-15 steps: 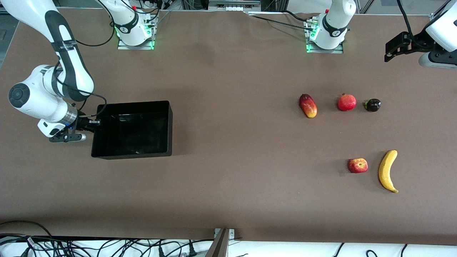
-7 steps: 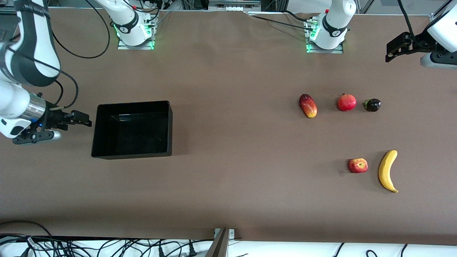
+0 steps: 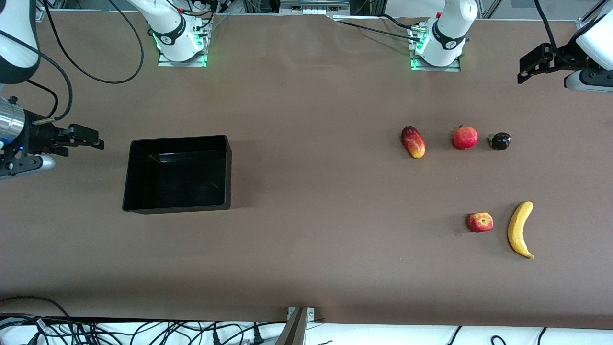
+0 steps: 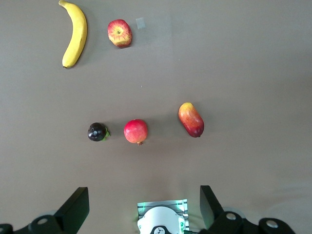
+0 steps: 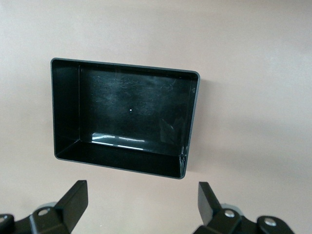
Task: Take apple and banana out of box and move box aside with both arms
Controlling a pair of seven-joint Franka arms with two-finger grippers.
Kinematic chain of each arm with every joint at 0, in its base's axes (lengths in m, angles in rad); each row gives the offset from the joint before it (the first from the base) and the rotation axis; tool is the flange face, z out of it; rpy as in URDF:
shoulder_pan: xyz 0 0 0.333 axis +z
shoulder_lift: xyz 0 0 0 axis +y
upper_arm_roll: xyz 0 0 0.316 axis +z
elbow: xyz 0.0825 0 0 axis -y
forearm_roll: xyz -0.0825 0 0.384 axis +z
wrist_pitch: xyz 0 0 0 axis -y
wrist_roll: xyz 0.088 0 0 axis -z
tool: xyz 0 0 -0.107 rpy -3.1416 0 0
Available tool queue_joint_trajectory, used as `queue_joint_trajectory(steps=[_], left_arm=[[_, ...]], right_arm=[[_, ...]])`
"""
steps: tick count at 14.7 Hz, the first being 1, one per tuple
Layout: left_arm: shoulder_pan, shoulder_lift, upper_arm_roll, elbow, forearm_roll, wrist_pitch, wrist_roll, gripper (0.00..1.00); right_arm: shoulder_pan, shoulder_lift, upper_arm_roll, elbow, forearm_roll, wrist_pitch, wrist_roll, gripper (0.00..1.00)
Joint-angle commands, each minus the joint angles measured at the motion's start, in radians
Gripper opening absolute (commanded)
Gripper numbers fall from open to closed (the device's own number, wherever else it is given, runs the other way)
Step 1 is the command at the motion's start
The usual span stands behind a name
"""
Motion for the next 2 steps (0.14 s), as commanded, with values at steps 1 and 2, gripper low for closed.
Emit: queue_joint_trajectory(steps=[1, 2], left_arm=[[0.011, -0.026, 0.000, -0.024, -0.031, 0.002, -0.008, 1.00], [0.011, -0.026, 0.000, -0.024, -0.029, 0.002, -0.008, 1.00]], right_arm=[[0.002, -0.003, -0.013, 0.029, -0.010, -0.023, 0.013, 1.00], [0.002, -0.003, -0.016, 0.040, -0.010, -0.023, 0.013, 1.00]])
